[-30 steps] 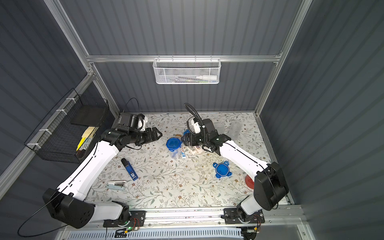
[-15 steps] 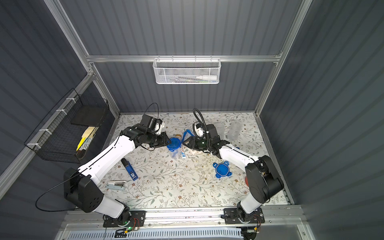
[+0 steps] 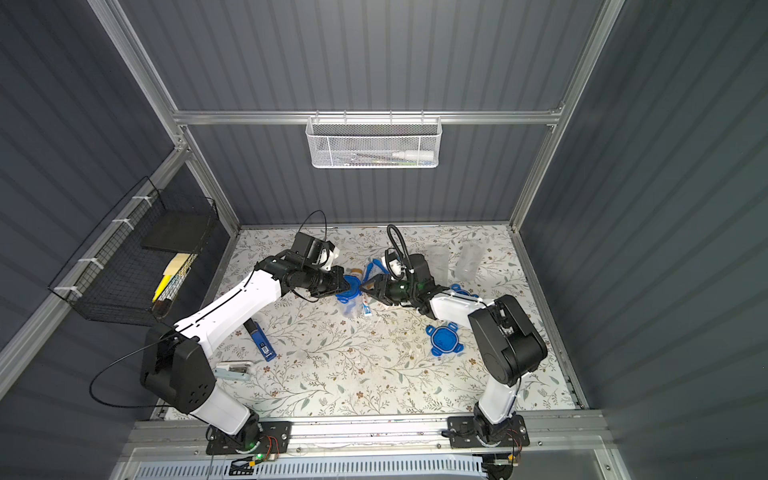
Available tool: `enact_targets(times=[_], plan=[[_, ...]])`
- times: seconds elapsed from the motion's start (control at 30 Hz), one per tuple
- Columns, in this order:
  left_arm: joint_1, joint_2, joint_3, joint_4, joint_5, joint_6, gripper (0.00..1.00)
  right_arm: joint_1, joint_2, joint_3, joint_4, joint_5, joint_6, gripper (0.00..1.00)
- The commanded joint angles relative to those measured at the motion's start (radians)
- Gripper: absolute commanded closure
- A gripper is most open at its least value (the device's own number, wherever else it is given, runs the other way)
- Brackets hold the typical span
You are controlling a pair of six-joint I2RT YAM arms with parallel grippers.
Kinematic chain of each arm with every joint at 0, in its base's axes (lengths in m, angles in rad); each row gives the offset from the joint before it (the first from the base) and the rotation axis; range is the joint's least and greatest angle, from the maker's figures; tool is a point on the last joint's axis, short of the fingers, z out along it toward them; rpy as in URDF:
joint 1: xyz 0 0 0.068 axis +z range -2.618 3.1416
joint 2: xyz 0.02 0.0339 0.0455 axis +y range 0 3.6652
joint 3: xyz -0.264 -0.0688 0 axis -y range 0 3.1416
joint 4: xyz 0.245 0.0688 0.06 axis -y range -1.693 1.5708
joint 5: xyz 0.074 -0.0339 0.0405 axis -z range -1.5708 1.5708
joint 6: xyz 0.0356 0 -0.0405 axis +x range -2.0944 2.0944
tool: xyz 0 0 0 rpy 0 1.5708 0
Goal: Take out toiletry kits
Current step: Unfasten the latch on the container.
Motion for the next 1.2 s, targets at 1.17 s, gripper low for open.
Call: enact_targets(times=[1.17], plan=[[-0.002,0.045,-0.077,0.041,-0.007,-0.02,1.0,0.006,0.121,-0.051,0.437,-0.115,0.239,0.31]])
